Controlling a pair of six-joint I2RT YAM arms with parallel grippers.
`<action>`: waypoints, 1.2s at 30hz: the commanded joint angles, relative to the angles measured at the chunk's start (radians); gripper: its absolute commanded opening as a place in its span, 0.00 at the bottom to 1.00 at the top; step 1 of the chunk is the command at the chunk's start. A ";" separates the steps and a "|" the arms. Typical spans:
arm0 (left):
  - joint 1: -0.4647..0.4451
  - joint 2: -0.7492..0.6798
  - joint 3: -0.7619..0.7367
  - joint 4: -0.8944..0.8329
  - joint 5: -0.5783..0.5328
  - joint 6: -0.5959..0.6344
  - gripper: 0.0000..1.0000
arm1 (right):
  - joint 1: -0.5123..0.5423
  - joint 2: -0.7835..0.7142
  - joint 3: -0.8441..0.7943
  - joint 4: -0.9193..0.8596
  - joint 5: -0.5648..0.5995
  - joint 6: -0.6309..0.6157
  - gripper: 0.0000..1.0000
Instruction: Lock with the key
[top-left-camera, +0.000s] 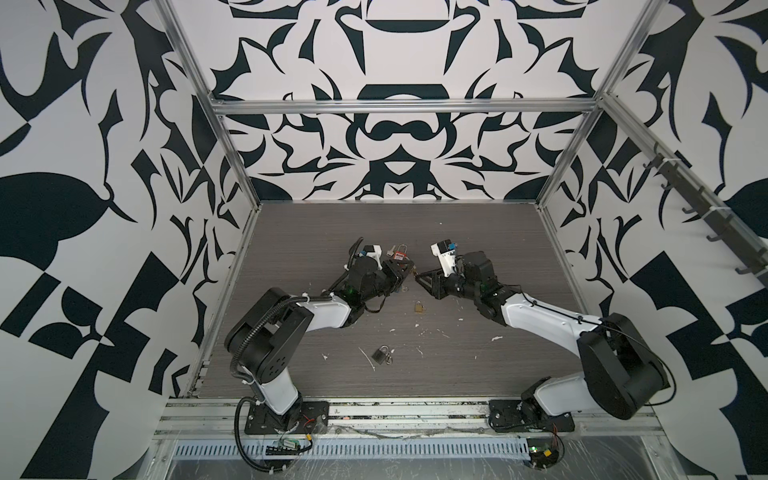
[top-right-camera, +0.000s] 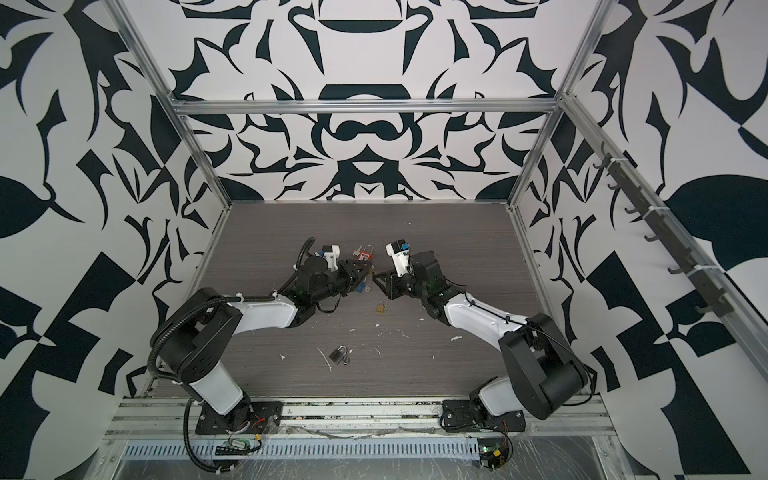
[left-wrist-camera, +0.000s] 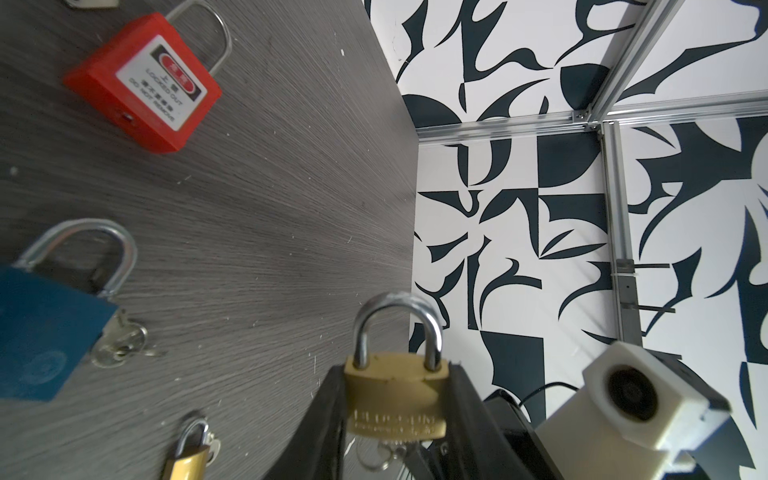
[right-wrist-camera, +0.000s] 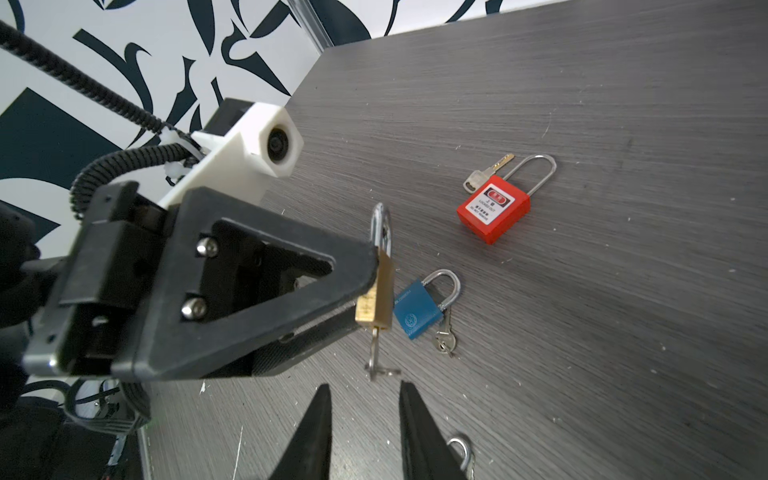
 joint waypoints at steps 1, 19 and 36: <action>-0.004 -0.010 0.024 0.014 0.009 0.011 0.00 | 0.005 -0.005 0.045 0.045 -0.016 0.000 0.25; -0.007 -0.012 0.019 0.007 0.008 0.011 0.00 | 0.008 0.022 0.048 0.060 -0.027 0.009 0.12; -0.007 -0.013 0.026 -0.014 0.014 0.017 0.00 | 0.010 0.038 0.055 0.060 -0.041 0.012 0.00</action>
